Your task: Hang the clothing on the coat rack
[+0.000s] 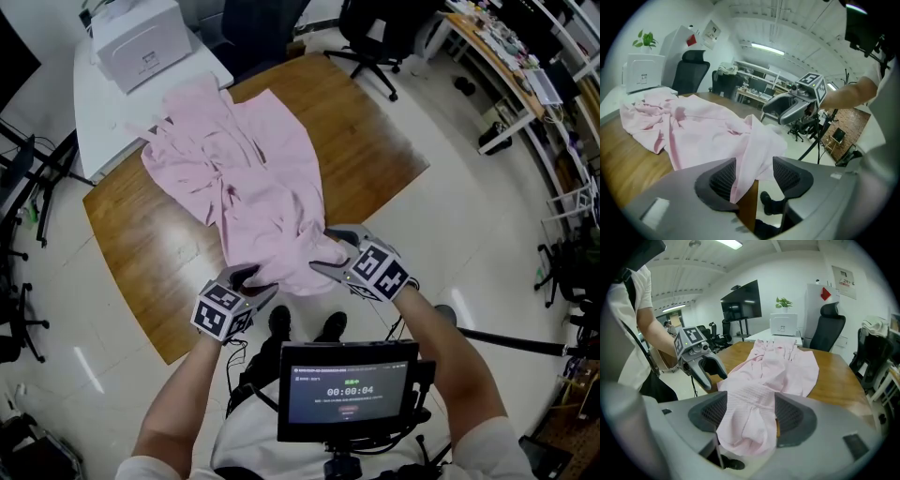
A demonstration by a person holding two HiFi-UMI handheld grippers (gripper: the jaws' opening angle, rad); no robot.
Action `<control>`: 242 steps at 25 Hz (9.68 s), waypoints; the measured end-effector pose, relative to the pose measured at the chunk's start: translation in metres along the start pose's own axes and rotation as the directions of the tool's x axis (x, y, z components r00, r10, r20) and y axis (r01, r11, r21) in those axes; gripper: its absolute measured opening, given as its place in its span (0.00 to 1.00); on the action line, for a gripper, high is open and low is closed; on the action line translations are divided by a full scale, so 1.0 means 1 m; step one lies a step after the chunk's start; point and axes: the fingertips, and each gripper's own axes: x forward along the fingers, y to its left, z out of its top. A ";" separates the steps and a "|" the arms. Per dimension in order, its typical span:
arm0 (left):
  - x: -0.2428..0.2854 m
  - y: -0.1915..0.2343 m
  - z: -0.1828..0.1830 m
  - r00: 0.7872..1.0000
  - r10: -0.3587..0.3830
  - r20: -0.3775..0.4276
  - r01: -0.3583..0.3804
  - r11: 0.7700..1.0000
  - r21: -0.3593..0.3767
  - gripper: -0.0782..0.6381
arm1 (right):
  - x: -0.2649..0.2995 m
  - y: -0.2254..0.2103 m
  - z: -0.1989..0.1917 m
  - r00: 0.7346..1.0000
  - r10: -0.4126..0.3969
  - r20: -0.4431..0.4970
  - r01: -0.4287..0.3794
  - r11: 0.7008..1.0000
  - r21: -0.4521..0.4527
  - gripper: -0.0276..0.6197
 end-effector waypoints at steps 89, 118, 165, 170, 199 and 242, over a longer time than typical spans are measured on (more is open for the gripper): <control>-0.041 -0.005 0.127 0.988 -0.099 0.115 0.003 0.771 0.637 0.38 | -0.180 0.044 0.147 0.976 -0.052 0.210 0.132 0.912 -0.389 0.06; -0.128 -0.104 0.313 0.767 -0.403 0.500 0.073 0.829 0.555 0.13 | -0.338 -0.001 0.191 0.695 -0.480 0.535 0.590 0.806 -0.044 0.06; -0.071 -0.480 0.477 0.298 -0.905 0.304 0.555 0.424 0.716 0.13 | -0.739 0.055 0.084 -0.003 -0.842 0.539 0.947 0.170 0.271 0.06; -0.057 -0.535 0.484 0.256 -0.926 0.277 0.573 0.376 0.728 0.13 | -0.786 0.061 0.052 -0.043 -0.853 0.520 0.951 0.125 0.284 0.06; 0.035 -0.760 0.450 0.124 -0.986 0.107 0.684 0.164 0.711 0.13 | -0.930 0.144 -0.107 -0.247 -0.925 0.288 0.950 -0.173 0.260 0.06; -0.011 -0.945 0.512 0.007 -1.000 0.003 0.547 0.007 0.837 0.13 | -1.115 0.215 -0.125 -0.537 -0.839 0.087 0.840 -0.523 0.141 0.06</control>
